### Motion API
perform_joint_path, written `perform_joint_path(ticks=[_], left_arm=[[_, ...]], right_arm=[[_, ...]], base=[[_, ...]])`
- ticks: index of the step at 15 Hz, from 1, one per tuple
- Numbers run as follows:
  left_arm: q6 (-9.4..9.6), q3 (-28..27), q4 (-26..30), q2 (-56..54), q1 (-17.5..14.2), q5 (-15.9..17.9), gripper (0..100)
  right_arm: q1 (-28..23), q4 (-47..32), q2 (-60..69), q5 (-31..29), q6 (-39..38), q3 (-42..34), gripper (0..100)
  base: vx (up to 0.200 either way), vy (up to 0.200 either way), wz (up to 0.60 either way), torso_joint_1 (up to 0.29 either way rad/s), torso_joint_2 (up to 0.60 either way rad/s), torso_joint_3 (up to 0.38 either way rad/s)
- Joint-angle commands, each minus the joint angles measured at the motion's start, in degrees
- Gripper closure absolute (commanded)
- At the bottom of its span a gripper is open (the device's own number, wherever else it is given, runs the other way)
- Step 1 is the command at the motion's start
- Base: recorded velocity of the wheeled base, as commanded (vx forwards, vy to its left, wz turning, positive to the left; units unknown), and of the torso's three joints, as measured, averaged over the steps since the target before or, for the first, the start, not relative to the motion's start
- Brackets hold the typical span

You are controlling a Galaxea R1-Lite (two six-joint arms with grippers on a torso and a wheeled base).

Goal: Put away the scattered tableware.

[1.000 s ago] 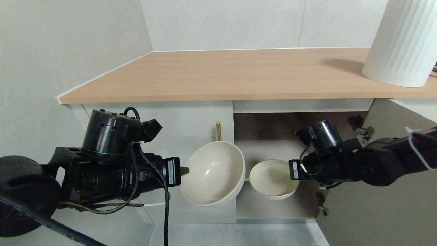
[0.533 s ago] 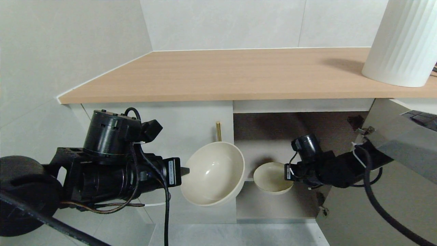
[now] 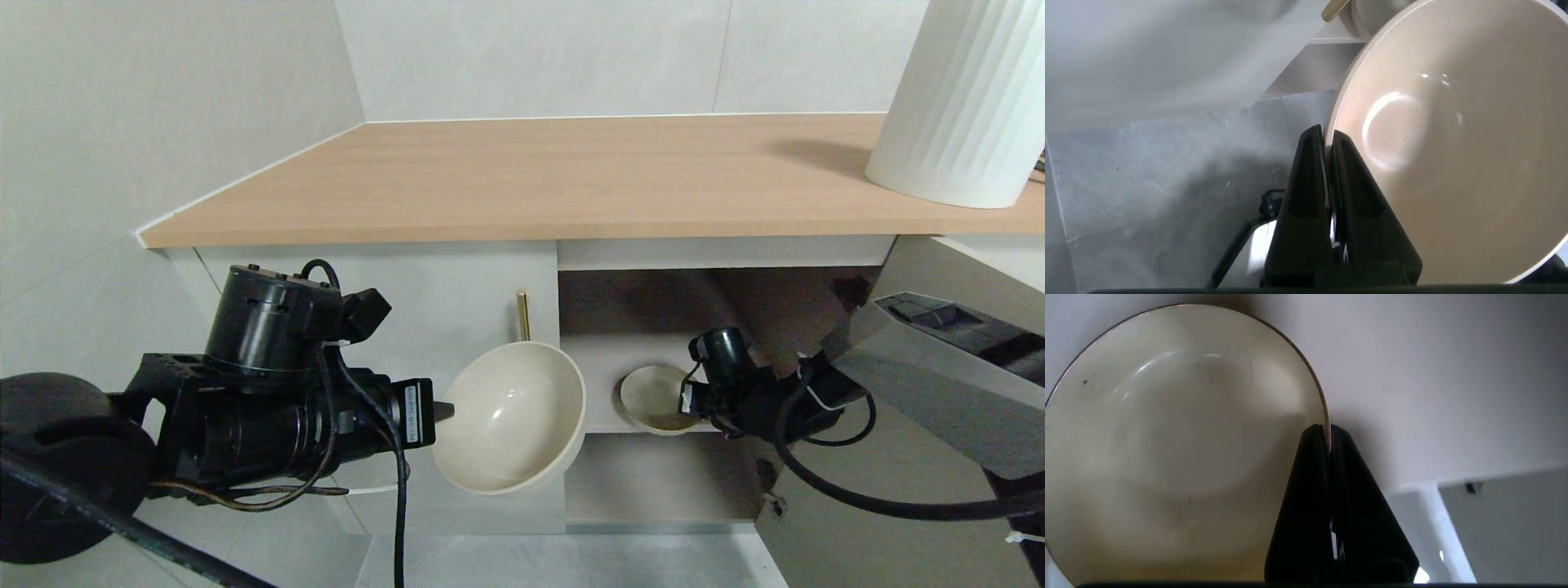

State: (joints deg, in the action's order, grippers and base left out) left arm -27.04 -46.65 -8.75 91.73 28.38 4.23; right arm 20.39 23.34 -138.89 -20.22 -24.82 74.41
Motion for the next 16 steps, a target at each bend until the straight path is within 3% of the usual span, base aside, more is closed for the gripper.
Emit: perform_joint_path(ticks=[1, 7, 15, 16], left_arm=[[-0.03, 0.1, 0.0, 0.0, 0.0, 0.0, 100], [-0.03, 0.1, 0.0, 0.6, 0.2, 0.0, 100], [-0.12, 0.1, -0.1, 1.3, 0.8, -0.1, 100], [-0.12, 0.1, -0.2, 1.9, 0.8, -0.2, 100]], right_arm=[[-0.5, 0.0, -2.6, -0.5, -0.1, 2.4, 100], [-1.7, 0.0, -6.6, -3.5, 0.0, 9.7, 100], [-2.1, 0.0, -6.7, -3.6, 0.0, 10.4, 100], [-2.3, 0.0, -6.4, -3.5, -0.1, 10.3, 0]], base=[[0.0, 0.0, 0.0, 0.0, 0.0, 0.0], [0.0, 0.0, 0.0, 0.0, 0.0, 0.0], [0.0, 0.0, 0.0, 0.0, 0.0, 0.0], [0.0, 0.0, 0.0, 0.0, 0.0, 0.0]])
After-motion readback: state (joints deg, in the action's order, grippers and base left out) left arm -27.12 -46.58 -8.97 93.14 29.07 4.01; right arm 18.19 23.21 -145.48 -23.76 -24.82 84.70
